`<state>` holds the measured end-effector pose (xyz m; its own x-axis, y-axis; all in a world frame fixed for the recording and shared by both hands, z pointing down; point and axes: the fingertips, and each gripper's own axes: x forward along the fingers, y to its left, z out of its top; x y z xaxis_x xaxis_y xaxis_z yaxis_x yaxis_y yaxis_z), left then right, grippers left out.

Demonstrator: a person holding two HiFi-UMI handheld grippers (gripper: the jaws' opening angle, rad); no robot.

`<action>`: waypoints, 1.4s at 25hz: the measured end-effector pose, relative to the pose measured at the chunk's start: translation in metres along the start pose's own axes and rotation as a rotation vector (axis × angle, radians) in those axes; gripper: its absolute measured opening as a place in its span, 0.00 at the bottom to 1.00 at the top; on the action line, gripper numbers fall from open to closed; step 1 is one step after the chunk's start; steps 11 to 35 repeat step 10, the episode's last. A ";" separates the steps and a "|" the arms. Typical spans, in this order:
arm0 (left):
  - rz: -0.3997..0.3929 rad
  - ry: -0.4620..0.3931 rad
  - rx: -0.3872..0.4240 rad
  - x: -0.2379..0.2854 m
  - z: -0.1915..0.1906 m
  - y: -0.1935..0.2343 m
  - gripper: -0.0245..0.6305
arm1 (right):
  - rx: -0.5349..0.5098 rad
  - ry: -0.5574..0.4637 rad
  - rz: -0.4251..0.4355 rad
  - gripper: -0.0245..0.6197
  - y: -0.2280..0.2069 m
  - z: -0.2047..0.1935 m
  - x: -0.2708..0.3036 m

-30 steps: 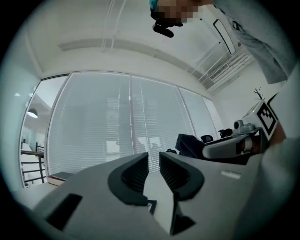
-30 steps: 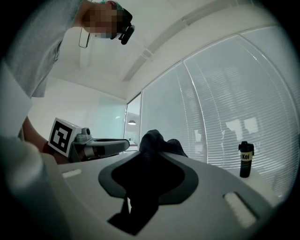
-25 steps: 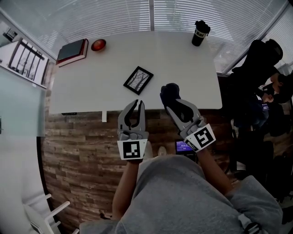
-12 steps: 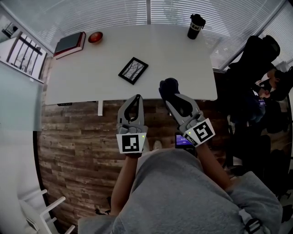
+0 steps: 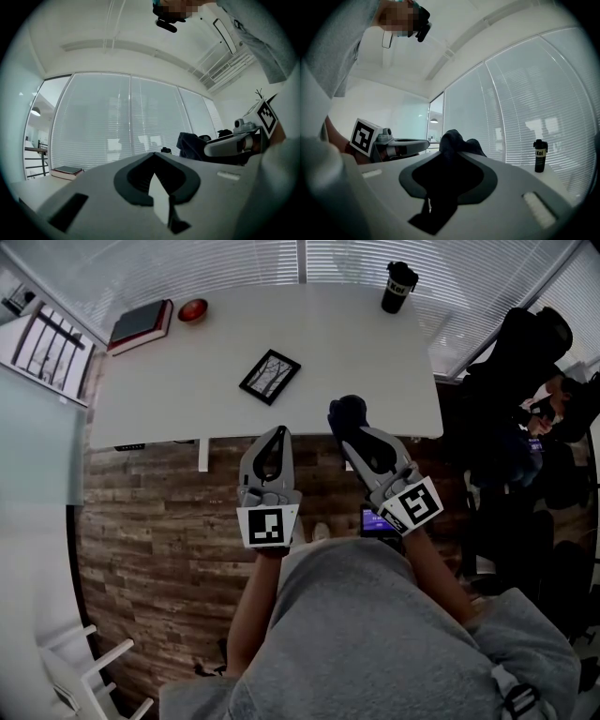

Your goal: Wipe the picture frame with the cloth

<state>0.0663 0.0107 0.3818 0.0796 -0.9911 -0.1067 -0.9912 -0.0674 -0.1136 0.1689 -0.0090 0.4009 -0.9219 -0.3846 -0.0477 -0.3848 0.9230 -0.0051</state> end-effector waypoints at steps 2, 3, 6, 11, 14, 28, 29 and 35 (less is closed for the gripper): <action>-0.001 -0.001 0.000 0.000 0.000 0.000 0.04 | 0.005 0.000 -0.002 0.20 -0.001 0.000 0.000; -0.001 0.002 -0.003 0.000 -0.001 0.000 0.04 | 0.005 -0.001 -0.002 0.20 -0.002 0.000 0.000; -0.003 0.011 -0.003 0.001 -0.003 0.000 0.04 | 0.003 -0.003 0.001 0.20 -0.002 0.000 0.000; -0.008 0.005 0.006 0.004 -0.002 0.000 0.04 | 0.005 0.003 -0.001 0.20 -0.006 -0.001 0.000; -0.008 0.005 0.006 0.004 -0.002 0.000 0.04 | 0.005 0.003 -0.001 0.20 -0.006 -0.001 0.000; -0.008 0.005 0.006 0.004 -0.002 0.000 0.04 | 0.005 0.003 -0.001 0.20 -0.006 -0.001 0.000; -0.008 0.005 0.006 0.004 -0.002 0.000 0.04 | 0.005 0.003 -0.001 0.20 -0.006 -0.001 0.000; -0.008 0.005 0.006 0.004 -0.002 0.000 0.04 | 0.005 0.003 -0.001 0.20 -0.006 -0.001 0.000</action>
